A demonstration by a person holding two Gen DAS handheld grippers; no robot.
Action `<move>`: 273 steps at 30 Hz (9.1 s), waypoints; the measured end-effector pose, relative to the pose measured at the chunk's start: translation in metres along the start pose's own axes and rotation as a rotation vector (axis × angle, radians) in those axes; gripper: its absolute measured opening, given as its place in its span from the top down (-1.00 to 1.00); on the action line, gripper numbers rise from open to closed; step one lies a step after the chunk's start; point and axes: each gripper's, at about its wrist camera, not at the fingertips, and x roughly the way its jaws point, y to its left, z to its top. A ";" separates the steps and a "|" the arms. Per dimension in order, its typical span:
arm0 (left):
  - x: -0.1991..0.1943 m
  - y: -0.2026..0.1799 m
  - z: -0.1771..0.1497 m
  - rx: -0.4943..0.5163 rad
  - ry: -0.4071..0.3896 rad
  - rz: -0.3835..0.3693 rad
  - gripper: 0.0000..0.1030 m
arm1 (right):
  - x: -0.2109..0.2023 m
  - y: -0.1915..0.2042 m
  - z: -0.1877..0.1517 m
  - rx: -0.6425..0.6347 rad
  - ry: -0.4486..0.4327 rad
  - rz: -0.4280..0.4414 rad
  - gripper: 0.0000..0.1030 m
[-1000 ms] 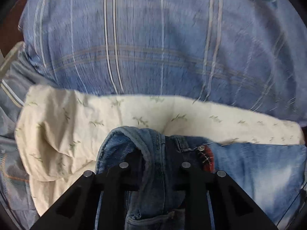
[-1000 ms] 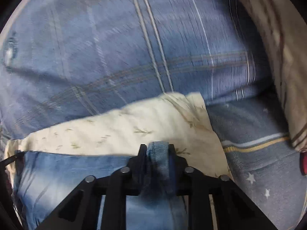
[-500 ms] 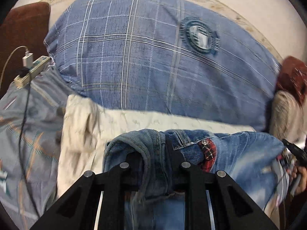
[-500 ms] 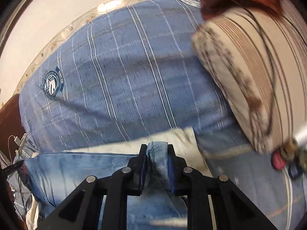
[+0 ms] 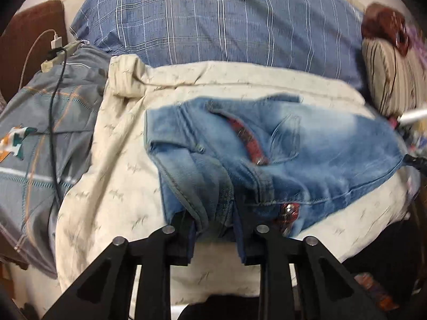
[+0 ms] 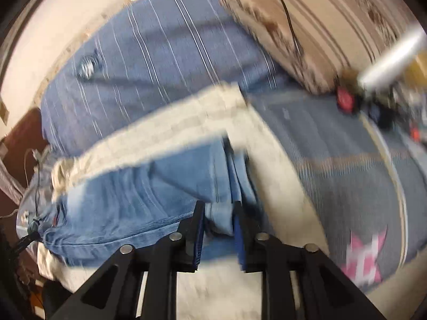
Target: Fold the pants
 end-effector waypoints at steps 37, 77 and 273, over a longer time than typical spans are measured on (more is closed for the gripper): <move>0.023 -0.079 -0.001 -0.045 0.093 -0.021 -0.14 | 0.064 0.044 0.095 -0.164 -0.042 -0.135 0.57; 0.017 -0.072 -0.019 -0.003 -0.008 -0.125 -0.16 | 0.200 0.352 -0.002 -0.870 0.234 0.185 0.57; -0.040 -0.113 0.072 0.033 -0.194 0.011 0.66 | 0.053 0.142 -0.035 -0.017 -0.094 0.375 -0.13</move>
